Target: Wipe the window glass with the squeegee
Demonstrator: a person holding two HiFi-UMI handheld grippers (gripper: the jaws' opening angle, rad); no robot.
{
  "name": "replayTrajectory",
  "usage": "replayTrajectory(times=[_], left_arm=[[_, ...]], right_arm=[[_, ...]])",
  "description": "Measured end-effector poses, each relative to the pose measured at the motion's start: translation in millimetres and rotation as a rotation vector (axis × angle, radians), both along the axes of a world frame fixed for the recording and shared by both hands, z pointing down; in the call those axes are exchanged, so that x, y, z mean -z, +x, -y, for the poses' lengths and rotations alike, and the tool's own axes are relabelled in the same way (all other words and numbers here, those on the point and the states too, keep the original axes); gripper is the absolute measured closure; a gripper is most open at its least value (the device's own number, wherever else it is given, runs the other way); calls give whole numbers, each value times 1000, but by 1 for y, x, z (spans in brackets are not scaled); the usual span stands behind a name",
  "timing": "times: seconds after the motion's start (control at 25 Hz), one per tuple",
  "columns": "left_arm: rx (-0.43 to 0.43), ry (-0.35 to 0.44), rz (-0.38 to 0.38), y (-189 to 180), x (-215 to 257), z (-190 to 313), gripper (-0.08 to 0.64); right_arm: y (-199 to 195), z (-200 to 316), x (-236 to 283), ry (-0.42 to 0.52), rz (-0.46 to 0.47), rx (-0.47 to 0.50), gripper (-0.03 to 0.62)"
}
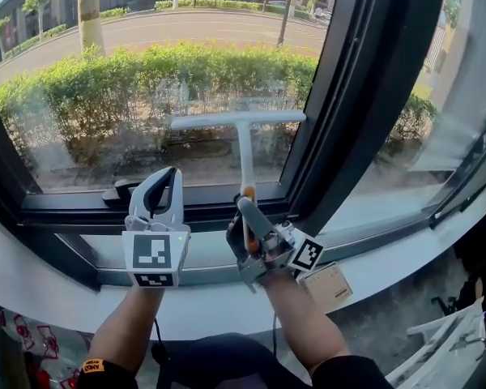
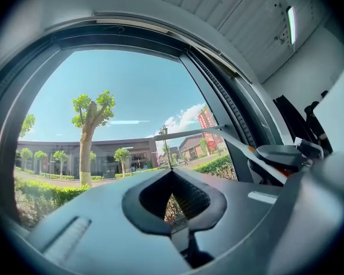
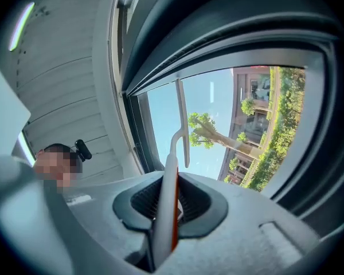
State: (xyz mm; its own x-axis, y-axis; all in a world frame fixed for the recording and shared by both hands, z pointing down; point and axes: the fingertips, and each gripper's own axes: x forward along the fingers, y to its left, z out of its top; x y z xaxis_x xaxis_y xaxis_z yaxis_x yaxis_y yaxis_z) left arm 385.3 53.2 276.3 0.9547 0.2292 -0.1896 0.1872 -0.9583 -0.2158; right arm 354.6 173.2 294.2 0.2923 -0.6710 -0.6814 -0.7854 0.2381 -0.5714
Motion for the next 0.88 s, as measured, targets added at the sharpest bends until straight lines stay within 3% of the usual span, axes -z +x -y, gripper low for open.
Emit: replayTrajectory(times=[0.24,0.88], left_arm=[[-27,-10,59,-6,-46,-11,543],[-32,-12,155,-2,-99,-34,543]], right_arm=[[-9,5,-52,-16,92,7,548],[-15,-1,-124,-15,233,21,546]])
